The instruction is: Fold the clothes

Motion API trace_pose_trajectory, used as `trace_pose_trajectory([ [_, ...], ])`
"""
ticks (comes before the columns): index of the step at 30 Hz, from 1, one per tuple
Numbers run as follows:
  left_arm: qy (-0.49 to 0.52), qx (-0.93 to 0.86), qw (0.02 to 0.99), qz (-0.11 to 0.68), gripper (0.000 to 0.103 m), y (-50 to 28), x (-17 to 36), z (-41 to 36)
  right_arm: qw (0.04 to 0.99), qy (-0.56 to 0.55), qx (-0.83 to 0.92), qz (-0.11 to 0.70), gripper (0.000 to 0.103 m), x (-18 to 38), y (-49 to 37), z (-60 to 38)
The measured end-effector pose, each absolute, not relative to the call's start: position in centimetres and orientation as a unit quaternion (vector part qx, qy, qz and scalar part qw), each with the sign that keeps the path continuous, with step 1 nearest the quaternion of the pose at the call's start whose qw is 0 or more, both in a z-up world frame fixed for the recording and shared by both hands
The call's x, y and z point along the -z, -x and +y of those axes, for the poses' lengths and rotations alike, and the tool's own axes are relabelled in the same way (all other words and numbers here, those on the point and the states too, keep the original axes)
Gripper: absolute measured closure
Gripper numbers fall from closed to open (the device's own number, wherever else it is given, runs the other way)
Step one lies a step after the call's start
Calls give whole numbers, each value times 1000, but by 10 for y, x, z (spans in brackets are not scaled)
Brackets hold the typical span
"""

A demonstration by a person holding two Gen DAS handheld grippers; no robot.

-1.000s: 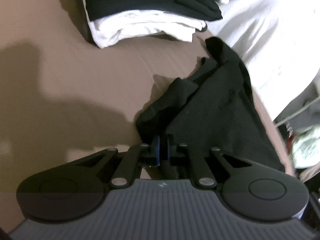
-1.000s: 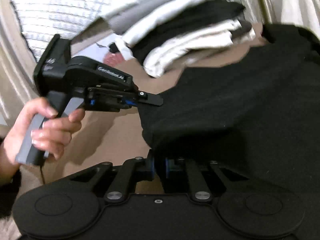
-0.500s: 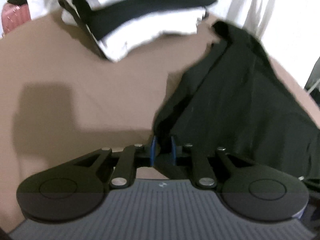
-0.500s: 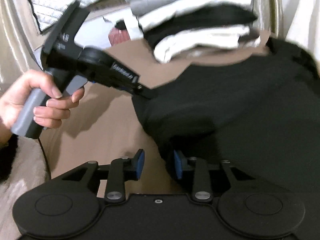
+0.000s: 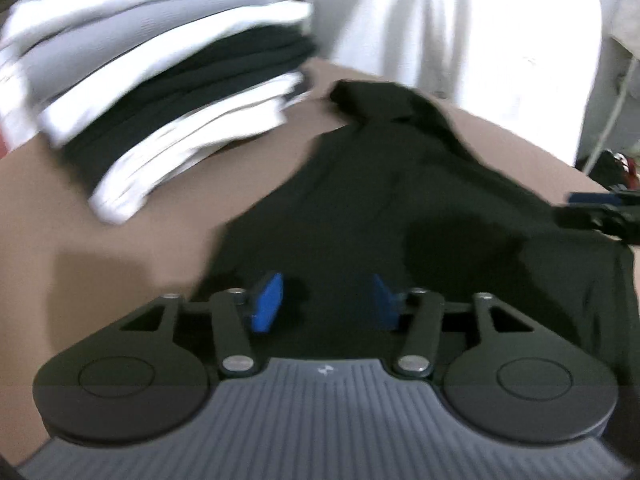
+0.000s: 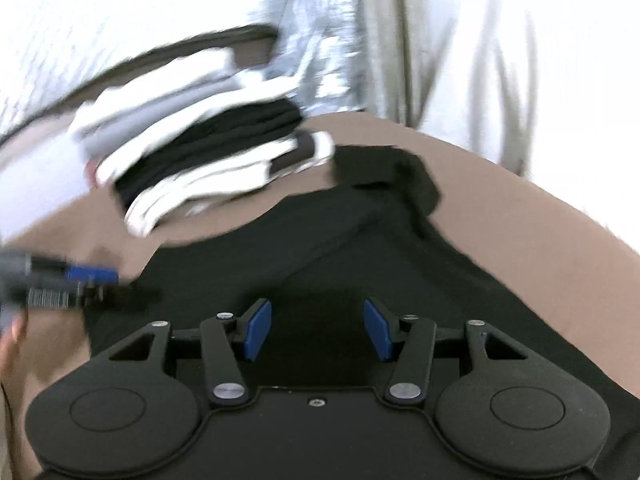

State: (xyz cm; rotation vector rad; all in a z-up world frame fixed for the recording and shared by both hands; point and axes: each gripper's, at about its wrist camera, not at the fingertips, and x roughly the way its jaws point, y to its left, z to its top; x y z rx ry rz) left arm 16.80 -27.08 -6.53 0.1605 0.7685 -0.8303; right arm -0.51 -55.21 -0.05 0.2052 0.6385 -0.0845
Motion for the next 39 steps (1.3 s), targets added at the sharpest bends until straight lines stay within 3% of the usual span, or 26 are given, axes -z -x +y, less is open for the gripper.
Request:
trace_pose_trajectory([
  [2, -85, 408, 834, 361, 37, -180, 61, -306, 940, -148, 39, 304, 43, -3, -10, -581],
  [5, -148, 402, 838, 338, 37, -197, 64, -368, 926, -222, 48, 303, 40, 3, -45, -626],
  [8, -190, 378, 857, 295, 37, -213, 75, -424, 925, -213, 57, 310, 45, 13, -83, -646],
  [11, -183, 365, 858, 311, 37, -243, 83, -473, 933, -140, 47, 329, 53, 23, -124, -648],
  [16, -125, 336, 869, 342, 36, -302, 92, -541, 933, -76, 61, 347, 53, 53, -179, -656],
  [20, -200, 327, 854, 351, 34, -326, 113, -598, 925, -108, 85, 354, 53, 80, -199, -680],
  [22, -257, 320, 847, 338, 42, -328, 125, -621, 920, -144, 85, 353, 54, 90, -199, -694],
  [24, -281, 342, 836, 326, 95, -323, 131, -634, 918, -159, 72, 357, 56, 100, -197, -702],
  [29, -298, 338, 856, 253, 95, -303, 100, -632, 919, -196, 54, 338, 55, 104, -187, -711],
  [31, -259, 359, 867, 231, 95, -301, 70, -616, 921, -203, 49, 329, 54, 100, -179, -709],
  [35, -133, 415, 862, 261, 95, -305, 11, -568, 927, -196, 57, 314, 54, 90, -160, -700],
  [37, -110, 434, 856, 257, 95, -293, -10, -542, 935, -172, 75, 302, 57, 81, -154, -693],
  [39, -96, 450, 851, 254, 95, -272, -27, -510, 941, -158, 87, 287, 73, 70, -152, -687],
])
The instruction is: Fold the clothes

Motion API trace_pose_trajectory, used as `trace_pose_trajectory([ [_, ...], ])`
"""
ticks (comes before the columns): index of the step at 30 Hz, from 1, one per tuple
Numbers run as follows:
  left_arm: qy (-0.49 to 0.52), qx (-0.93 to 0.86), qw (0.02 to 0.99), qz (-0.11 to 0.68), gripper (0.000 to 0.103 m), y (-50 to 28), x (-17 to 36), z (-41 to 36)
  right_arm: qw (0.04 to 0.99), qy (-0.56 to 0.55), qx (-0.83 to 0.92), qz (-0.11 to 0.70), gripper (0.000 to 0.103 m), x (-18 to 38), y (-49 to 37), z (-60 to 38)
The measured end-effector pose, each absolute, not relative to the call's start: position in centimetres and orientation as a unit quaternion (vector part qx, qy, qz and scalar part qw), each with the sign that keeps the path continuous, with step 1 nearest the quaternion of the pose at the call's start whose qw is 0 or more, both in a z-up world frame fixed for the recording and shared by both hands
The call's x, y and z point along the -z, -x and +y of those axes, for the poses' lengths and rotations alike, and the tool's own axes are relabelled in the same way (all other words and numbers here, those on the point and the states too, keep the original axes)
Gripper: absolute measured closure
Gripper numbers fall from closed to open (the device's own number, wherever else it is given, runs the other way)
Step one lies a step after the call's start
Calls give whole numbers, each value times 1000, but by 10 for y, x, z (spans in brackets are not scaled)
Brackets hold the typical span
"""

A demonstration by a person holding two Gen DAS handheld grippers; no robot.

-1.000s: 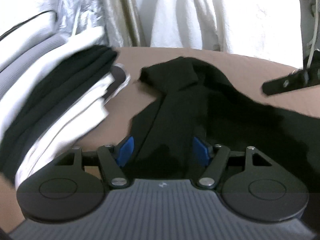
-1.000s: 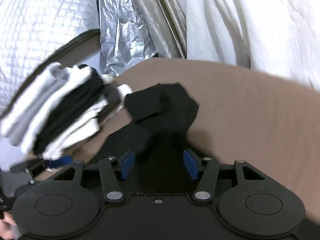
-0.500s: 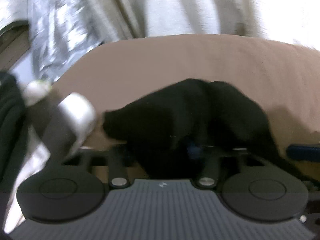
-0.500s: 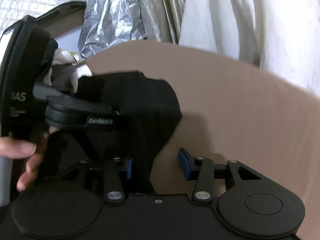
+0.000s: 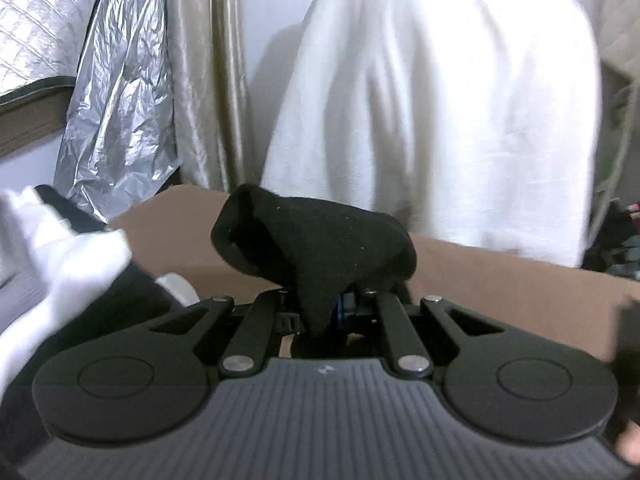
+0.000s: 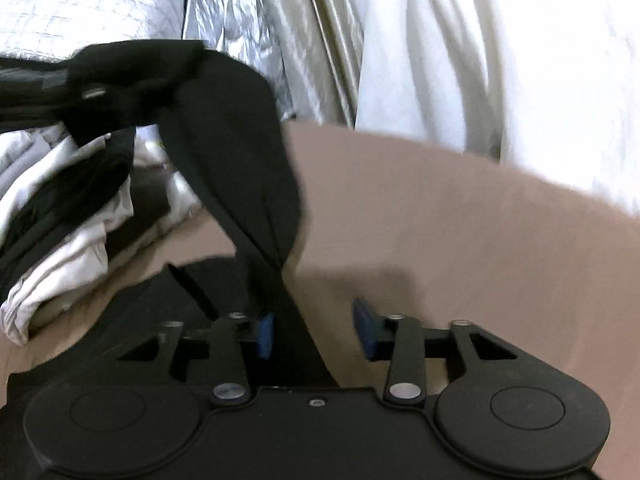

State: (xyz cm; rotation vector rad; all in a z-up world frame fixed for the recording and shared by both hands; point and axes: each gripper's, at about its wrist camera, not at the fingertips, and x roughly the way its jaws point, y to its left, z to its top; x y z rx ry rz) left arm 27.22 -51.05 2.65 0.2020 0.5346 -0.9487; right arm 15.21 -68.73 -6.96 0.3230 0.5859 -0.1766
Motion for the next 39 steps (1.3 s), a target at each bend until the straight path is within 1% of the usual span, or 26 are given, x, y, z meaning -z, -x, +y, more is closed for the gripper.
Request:
trace_pose_trajectory([
  [2, -83, 460, 843, 268, 95, -248, -33, -474, 943, -155, 102, 276, 77, 59, -151, -680],
  [4, -64, 466, 829, 302, 95, -228, -24, -431, 945, -139, 119, 272, 78, 54, -154, -673],
  [5, -53, 467, 822, 322, 95, -219, -17, -410, 943, -133, 127, 278, 79, 55, -156, -672],
  [6, -52, 466, 815, 341, 97, -211, -5, -392, 940, -129, 137, 286, 82, 56, -158, -671],
  [7, -58, 460, 809, 361, 97, -204, 7, -375, 935, -133, 148, 294, 82, 60, -161, -676],
  [8, -41, 454, 803, 385, 98, -203, 22, -357, 930, -140, 159, 302, 82, 63, -163, -681],
  [10, 0, 439, 787, 433, 99, -201, 51, -321, 916, -193, 164, 312, 80, 71, -163, -698],
  [11, 20, 431, 778, 456, 99, -200, 66, -303, 906, -225, 163, 319, 71, 75, -163, -707],
  [12, 40, 421, 770, 477, 99, -202, 80, -291, 897, -251, 167, 323, 56, 79, -160, -713],
  [13, 49, 413, 765, 491, 99, -204, 92, -283, 890, -272, 171, 323, 49, 81, -155, -717],
  [14, 46, 405, 766, 498, 99, -201, 99, -277, 887, -286, 170, 321, 47, 83, -151, -717],
  [17, 43, 412, 773, 481, 99, -208, 100, -276, 888, -310, 161, 299, 47, 76, -132, -704],
  [19, 58, 430, 766, 473, 99, -208, 94, -273, 894, -292, 183, 287, 47, 68, -108, -687],
  [22, 179, 460, 710, 502, 99, -223, 93, -255, 902, -265, 209, 269, 47, 53, -71, -653],
  [23, 224, 459, 687, 517, 98, -229, 96, -249, 904, -276, 200, 257, 46, 51, -56, -644],
  [24, 259, 437, 670, 542, 96, -234, 104, -239, 905, -295, 182, 246, 45, 53, -42, -634],
  [25, 243, 412, 681, 554, 94, -233, 109, -235, 904, -316, 161, 238, 45, 56, -28, -625],
  [27, 201, 359, 707, 574, 83, -228, 118, -226, 892, -374, 108, 231, 45, 71, -9, -607],
  [29, 71, 341, 762, 545, 80, -211, 110, -233, 871, -429, 51, 236, 45, 90, 0, -589],
  [30, 27, 336, 779, 529, 76, -204, 103, -236, 860, -451, 26, 239, 45, 98, 2, -581],
  [32, 30, 331, 796, 507, 72, -198, 89, -230, 853, -459, -4, 246, 45, 108, 0, -561],
  [34, 49, 338, 808, 480, 68, -195, 75, -219, 866, -426, -15, 259, 45, 111, -8, -537],
  [36, 60, 352, 814, 458, 62, -192, 67, -209, 875, -396, -31, 277, 45, 110, -14, -513],
  [39, 58, 381, 815, 432, 62, -186, 66, -205, 883, -366, -33, 294, 45, 104, -17, -484],
])
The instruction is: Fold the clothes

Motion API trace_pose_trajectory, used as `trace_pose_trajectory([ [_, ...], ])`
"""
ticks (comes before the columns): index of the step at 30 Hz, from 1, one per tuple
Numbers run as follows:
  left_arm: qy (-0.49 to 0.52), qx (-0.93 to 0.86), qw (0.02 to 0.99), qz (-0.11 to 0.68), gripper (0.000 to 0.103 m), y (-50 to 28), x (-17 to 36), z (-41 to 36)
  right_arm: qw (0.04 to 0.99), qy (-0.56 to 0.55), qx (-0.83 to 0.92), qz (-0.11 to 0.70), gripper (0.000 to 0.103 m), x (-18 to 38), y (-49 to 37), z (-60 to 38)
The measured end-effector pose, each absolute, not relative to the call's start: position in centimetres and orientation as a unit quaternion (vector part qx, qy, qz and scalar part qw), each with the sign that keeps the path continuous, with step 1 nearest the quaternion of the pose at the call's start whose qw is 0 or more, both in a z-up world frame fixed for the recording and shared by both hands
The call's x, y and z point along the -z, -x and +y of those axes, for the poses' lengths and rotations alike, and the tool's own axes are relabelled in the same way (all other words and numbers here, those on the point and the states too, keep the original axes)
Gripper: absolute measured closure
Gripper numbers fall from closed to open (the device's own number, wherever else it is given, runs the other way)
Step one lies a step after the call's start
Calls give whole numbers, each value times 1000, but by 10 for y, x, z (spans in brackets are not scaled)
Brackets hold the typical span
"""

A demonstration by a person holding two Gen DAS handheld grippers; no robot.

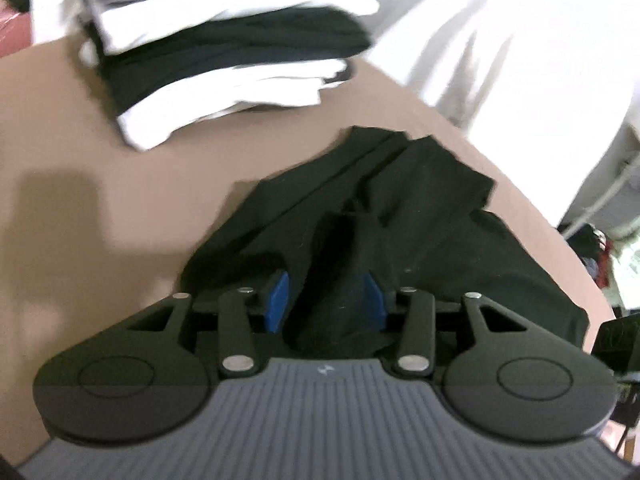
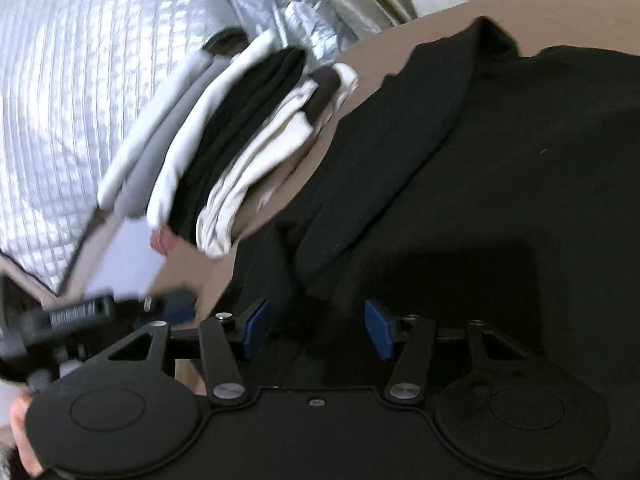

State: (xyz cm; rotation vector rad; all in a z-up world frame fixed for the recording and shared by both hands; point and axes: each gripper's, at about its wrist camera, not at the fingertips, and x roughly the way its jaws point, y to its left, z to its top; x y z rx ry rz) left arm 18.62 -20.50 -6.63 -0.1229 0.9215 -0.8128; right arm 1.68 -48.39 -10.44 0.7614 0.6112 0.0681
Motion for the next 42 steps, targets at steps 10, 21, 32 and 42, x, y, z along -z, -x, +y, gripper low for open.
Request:
trace_pose_trajectory([
  [10, 33, 462, 764, 449, 44, -197, 94, -255, 927, -220, -37, 300, 45, 96, -14, -414],
  [21, 232, 380, 725, 526, 99, -232, 116, -182, 924, -238, 9, 298, 45, 113, 10, -399],
  [32, 141, 391, 794, 444, 50, -211, 81, -188, 933, -219, 37, 282, 45, 114, 29, -388],
  [42, 62, 404, 785, 466, 30, -193, 106, -265, 921, -225, 60, 313, 45, 103, 39, -395],
])
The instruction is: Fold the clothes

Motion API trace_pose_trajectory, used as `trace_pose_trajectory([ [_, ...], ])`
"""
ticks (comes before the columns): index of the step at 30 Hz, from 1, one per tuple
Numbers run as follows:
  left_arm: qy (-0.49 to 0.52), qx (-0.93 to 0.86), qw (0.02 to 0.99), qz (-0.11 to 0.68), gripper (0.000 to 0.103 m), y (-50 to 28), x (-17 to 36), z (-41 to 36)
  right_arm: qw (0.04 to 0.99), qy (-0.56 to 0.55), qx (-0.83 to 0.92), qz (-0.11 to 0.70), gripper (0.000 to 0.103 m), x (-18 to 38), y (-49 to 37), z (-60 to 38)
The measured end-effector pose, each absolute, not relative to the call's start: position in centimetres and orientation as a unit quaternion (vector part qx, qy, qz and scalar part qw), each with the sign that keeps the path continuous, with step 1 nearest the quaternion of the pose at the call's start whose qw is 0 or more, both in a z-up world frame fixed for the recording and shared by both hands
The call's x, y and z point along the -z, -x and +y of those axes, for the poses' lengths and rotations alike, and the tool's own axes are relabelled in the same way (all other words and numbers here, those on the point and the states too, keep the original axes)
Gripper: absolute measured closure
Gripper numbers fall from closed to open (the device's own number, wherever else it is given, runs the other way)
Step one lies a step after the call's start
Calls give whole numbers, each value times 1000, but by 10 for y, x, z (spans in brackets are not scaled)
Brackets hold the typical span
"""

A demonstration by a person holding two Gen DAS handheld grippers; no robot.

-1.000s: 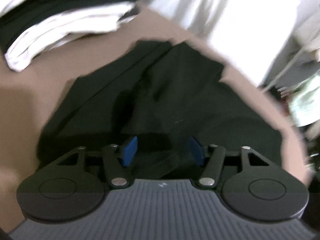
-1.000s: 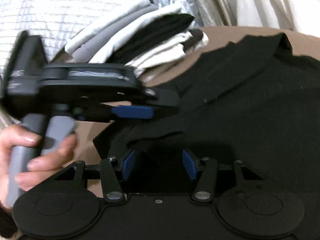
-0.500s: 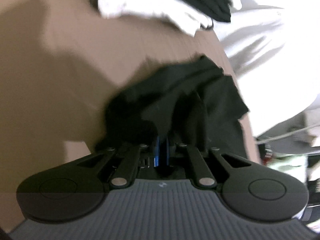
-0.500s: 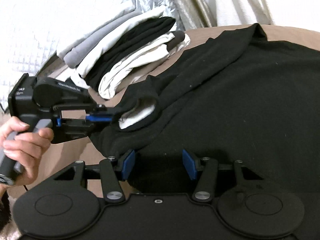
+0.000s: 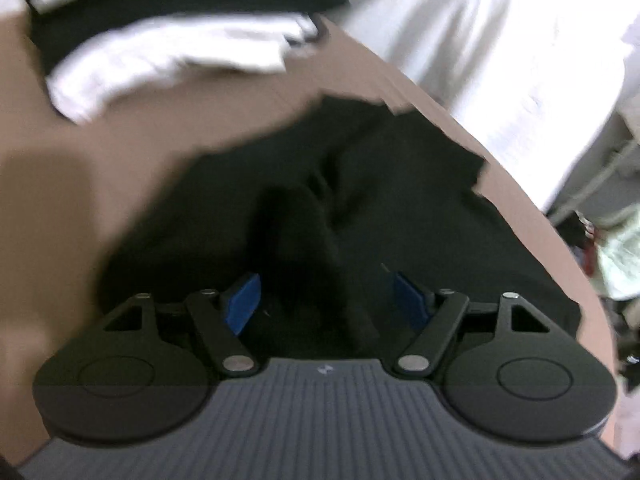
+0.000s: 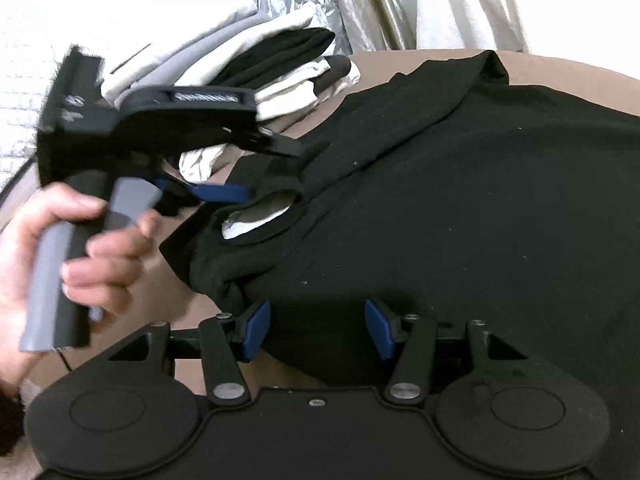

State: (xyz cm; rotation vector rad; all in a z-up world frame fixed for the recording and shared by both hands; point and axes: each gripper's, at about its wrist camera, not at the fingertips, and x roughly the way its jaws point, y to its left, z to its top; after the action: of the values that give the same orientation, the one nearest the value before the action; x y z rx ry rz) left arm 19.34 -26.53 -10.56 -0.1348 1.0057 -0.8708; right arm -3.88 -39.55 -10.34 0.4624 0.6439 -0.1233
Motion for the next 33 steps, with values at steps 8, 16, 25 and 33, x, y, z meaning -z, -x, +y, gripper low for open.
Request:
trace_pose_trajectory([
  [8, 160, 368, 760, 511, 96, -223, 120, -225, 915, -248, 66, 311, 45, 107, 39, -403],
  [16, 273, 325, 716, 554, 96, -241, 130, -160, 914, -249, 71, 312, 45, 108, 37, -400],
  [25, 158, 271, 824, 471, 96, -230, 89, -159, 916, -253, 68, 304, 45, 110, 39, -403],
  [33, 109, 296, 833, 455, 96, -237, 74, -150, 923, -258, 70, 276, 45, 101, 45, -407],
])
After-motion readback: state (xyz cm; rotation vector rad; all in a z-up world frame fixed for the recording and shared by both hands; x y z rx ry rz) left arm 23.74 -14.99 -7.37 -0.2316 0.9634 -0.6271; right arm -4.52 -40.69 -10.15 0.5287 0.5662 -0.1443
